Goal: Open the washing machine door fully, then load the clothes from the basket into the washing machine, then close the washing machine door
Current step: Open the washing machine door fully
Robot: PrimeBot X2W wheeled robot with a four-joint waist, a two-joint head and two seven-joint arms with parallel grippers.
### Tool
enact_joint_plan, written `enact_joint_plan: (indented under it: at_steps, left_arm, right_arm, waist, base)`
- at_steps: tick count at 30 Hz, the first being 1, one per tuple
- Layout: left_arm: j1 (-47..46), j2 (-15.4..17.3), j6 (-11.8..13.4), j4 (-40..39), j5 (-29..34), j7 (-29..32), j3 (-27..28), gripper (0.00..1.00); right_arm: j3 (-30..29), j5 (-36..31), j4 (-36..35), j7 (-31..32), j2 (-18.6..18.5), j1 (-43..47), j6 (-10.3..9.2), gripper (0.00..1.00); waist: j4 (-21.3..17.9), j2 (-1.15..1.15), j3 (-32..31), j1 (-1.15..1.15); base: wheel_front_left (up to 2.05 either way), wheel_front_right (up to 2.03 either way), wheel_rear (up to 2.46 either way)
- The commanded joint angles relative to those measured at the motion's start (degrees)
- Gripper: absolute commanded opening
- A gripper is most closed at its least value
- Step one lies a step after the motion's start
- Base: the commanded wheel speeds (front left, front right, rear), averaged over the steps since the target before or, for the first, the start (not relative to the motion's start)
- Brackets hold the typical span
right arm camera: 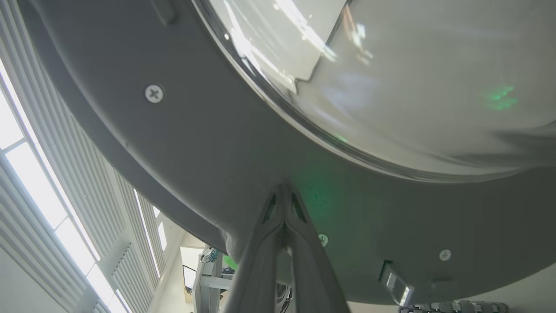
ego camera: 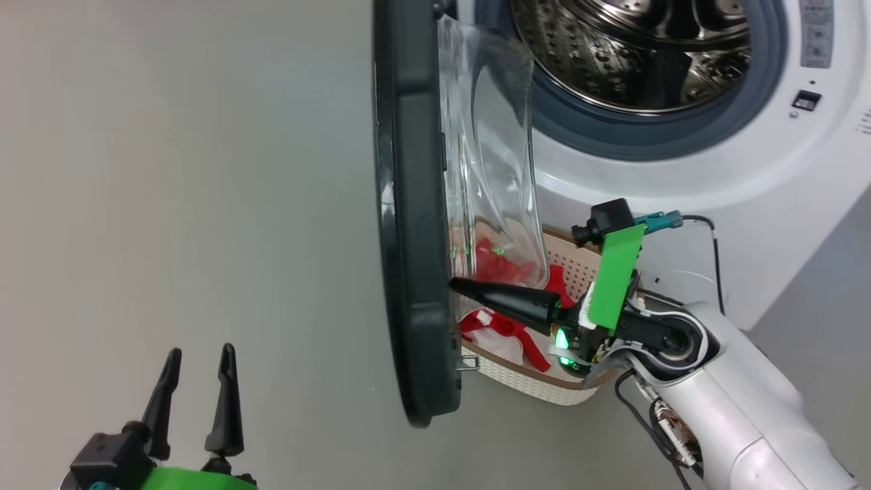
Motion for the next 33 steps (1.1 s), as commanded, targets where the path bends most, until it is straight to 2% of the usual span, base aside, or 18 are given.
enact_joint_plan:
  at_steps: [1, 7, 17, 26, 33]
  left_arm:
    - [-0.6, 1.1, 0.6, -1.0, 0.6, -0.3, 2.2, 1.0]
    - [-0.4, 1.1, 0.7, -0.7, 0.5, -0.3, 2.5, 1.0]
    - [0.9, 1.1, 1.6, -2.5, -0.3, -0.3, 3.9, 1.0]
    - [1.2, 1.1, 2.1, -3.4, -0.9, -0.3, 3.8, 1.0]
    - [1.2, 1.1, 2.4, -3.7, -0.8, -0.3, 3.7, 1.0]
  right_arm:
    - [1.2, 0.9, -1.2, -0.2, 2.4, -1.3, 0.1, 0.0]
    - [2.6, 0.2, 0.5, -1.5, 4.2, -3.9, 0.1, 0.0]
    - [5.3, -1.3, 4.5, -3.6, 7.7, -9.4, 0.1, 0.0]
    - [7.7, -2.1, 6.9, -6.1, 8.5, -12.7, 0.1, 0.0]
    - [11.3, 0.7, 6.0, -8.1, 8.6, -13.9, 0.1, 0.0]
  waist:
    - [1.6, 0.0, -0.5, 0.0]
    - [4.0, 0.0, -0.8, 0.0]
    - [4.7, 0.0, 0.5, 0.0]
    - [5.0, 0.0, 1.4, 0.0]
    - [5.2, 0.0, 1.6, 0.0]
  base:
    - [0.0, 0.0, 0.0]
    - [0.0, 0.0, 0.0]
    - [0.0, 0.0, 0.0]
    - [0.0, 0.0, 0.0]
    - [0.0, 0.0, 0.0]
